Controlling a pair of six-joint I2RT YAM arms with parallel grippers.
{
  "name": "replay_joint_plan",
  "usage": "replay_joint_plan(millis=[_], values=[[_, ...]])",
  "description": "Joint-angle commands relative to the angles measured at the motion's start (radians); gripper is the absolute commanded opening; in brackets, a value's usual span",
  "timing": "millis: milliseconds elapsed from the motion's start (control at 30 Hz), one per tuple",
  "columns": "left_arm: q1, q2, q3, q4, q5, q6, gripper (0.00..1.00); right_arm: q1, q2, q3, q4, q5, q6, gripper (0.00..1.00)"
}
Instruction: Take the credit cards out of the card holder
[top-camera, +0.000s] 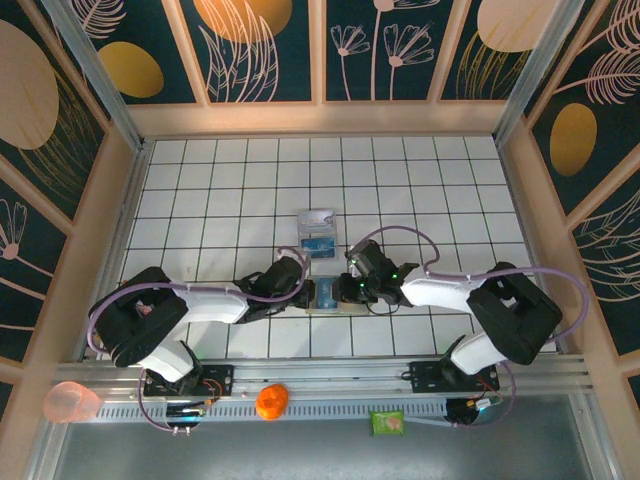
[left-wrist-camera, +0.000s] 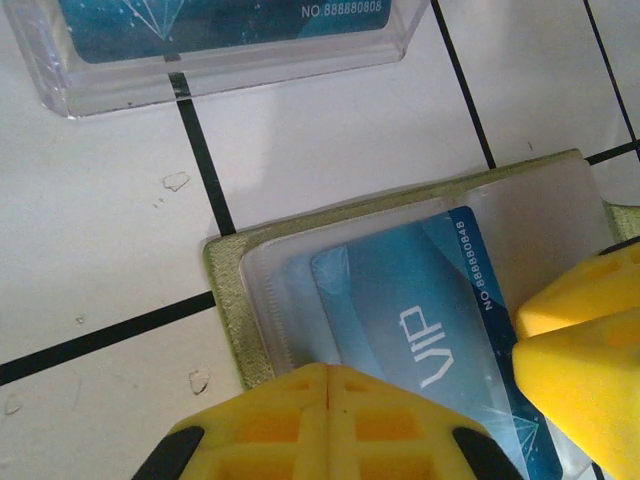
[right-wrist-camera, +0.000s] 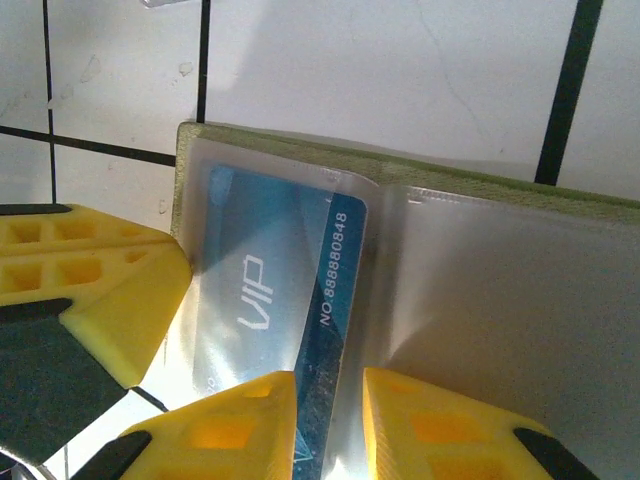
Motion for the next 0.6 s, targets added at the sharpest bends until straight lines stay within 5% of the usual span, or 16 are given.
replay_joint_plan(millis=[0,200,400,567], values=[[-0.004,0.005,-0.043,-0.071,0.002,-0.012,0.05,-0.005,0.027,-0.023,0.060,-0.063,0.004,0.25],[-0.003,-0.001,-0.050,-0.072,0.005,-0.016,0.02,-0.005,0.049,-0.027,0.108,-0.101,0.023,0.19],[-0.004,-0.017,-0.064,-0.079,-0.010,-0.023,0.00,-0.014,0.026,-0.052,0.094,-0.061,0.044,0.01],[-0.002,-0.021,-0.071,-0.079,-0.013,-0.028,0.00,-0.041,-0.051,-0.104,0.077,-0.034,0.065,0.00]])
